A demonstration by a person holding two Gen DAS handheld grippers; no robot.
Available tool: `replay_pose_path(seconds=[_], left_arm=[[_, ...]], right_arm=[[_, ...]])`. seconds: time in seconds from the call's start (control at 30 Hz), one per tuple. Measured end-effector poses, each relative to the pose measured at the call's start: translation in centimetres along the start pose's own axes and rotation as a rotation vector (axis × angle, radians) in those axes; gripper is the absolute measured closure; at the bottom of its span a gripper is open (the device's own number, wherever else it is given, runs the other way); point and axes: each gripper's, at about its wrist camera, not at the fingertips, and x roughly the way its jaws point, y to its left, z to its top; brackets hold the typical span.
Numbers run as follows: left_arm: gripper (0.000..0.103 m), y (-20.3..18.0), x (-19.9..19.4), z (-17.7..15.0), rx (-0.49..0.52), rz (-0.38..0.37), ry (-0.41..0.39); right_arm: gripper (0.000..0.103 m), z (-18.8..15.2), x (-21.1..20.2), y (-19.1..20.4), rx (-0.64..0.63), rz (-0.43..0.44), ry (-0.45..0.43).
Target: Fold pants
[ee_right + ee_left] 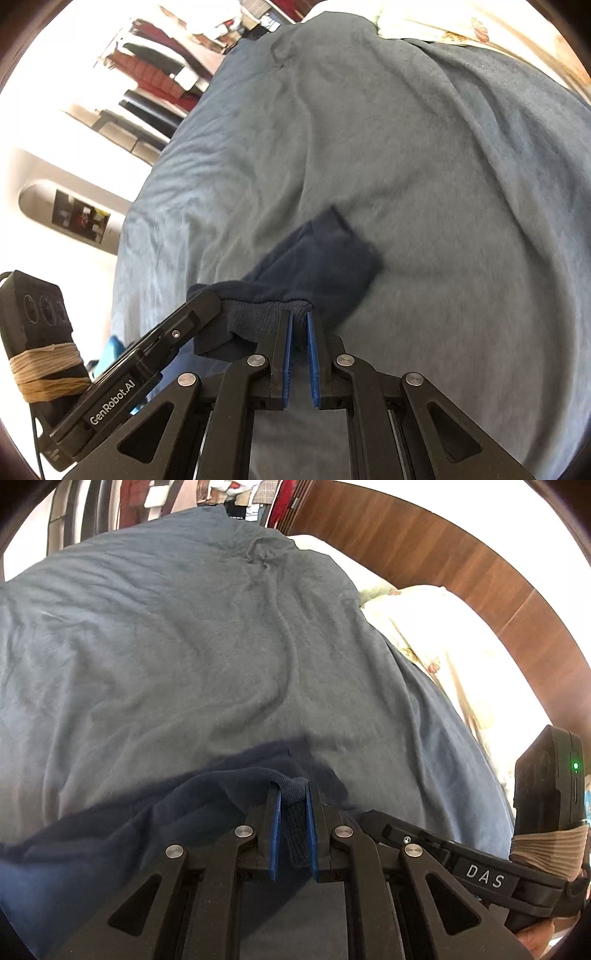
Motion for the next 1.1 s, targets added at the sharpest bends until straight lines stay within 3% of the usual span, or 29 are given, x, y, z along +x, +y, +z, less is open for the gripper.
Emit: replay_pose_path(seconds=[0.43, 0.53, 0.7, 0.8, 0.87, 0.93, 1.1], left_arm=[[0.090, 0.3, 6.8, 2.4, 0.043, 0.018, 0.068], [0.089, 0.3, 7.7, 2.9, 0.039, -0.005, 0.082], [0.075, 0.3, 8.3, 3.7, 0.044, -0.025, 0.093], [0.067, 0.1, 7.5, 4.2, 0.068, -0.041, 0.085], [0.053, -0.2, 6.2, 4.5, 0.105, -0.049, 0.060], [0.048, -0.5, 4.8, 4.5, 0.148, -0.064, 0.037], [0.048, 0.3, 4.3, 3.5, 0.299, -0.009, 0.076]], right_arm=[[0.096, 4.3, 4.0, -3.4, 0.074, -0.066, -0.019], [0.095, 4.7, 4.1, -3.3, 0.051, -0.114, -0.037], [0.092, 4.5, 3.9, -3.3, 0.048, -0.120, -0.022], [0.070, 4.1, 3.5, -3.3, 0.033, -0.162, -0.015], [0.069, 3.6, 2.9, -3.2, 0.012, -0.161, -0.025], [0.069, 3.1, 2.6, -2.9, -0.015, -0.149, -0.015], [0.069, 1.9, 2.9, -2.1, -0.071, -0.108, 0.007]])
